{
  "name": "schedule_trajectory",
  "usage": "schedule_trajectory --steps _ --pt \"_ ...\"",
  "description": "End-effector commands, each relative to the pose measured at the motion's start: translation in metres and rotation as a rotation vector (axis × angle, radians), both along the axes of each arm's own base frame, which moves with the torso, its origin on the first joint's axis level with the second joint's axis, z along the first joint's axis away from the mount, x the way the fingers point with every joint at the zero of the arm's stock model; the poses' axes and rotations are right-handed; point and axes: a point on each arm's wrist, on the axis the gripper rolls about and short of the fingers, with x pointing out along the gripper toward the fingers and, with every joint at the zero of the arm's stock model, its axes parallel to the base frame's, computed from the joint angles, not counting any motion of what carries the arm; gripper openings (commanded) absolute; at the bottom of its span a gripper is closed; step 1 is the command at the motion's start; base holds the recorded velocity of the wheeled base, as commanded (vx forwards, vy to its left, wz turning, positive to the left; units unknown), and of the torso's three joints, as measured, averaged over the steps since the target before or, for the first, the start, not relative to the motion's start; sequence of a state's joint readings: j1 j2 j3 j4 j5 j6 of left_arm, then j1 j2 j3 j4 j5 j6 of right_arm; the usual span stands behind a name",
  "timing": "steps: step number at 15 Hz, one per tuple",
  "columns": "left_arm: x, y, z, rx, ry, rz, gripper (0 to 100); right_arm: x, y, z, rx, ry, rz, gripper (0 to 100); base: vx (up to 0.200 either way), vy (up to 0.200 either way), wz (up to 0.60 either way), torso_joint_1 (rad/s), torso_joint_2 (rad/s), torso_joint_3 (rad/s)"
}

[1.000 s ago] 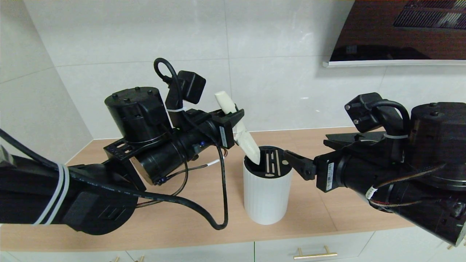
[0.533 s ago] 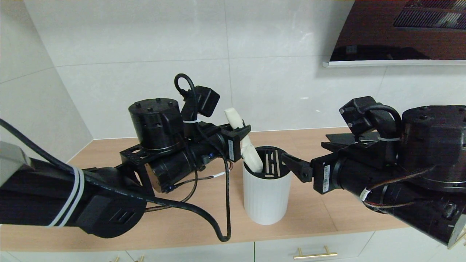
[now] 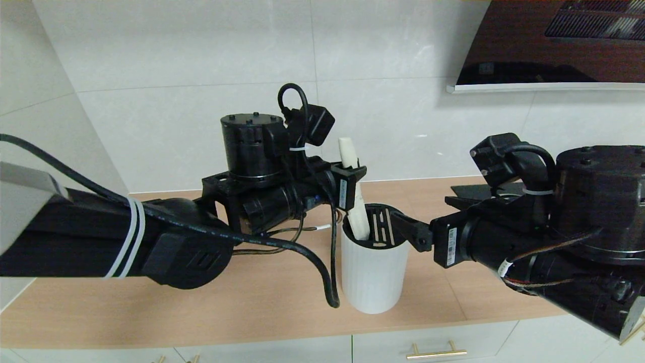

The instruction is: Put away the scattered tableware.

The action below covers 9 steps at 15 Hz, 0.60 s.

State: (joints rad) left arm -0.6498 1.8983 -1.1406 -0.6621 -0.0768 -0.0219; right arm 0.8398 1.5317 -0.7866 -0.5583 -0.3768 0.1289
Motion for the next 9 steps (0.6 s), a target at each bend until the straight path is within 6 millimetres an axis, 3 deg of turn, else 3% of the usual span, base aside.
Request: schedule_trajectory --steps 1,9 --pt "0.001 -0.001 0.013 -0.012 -0.027 0.0 0 -0.001 -0.001 0.002 0.004 -0.004 0.0 100 0.0 0.0 0.0 0.0 0.0 0.0" --pt "0.022 -0.018 -0.003 0.049 0.015 -0.004 0 -0.002 -0.005 0.007 0.018 -0.018 -0.006 100 0.0 0.0 0.0 0.0 0.0 0.0"
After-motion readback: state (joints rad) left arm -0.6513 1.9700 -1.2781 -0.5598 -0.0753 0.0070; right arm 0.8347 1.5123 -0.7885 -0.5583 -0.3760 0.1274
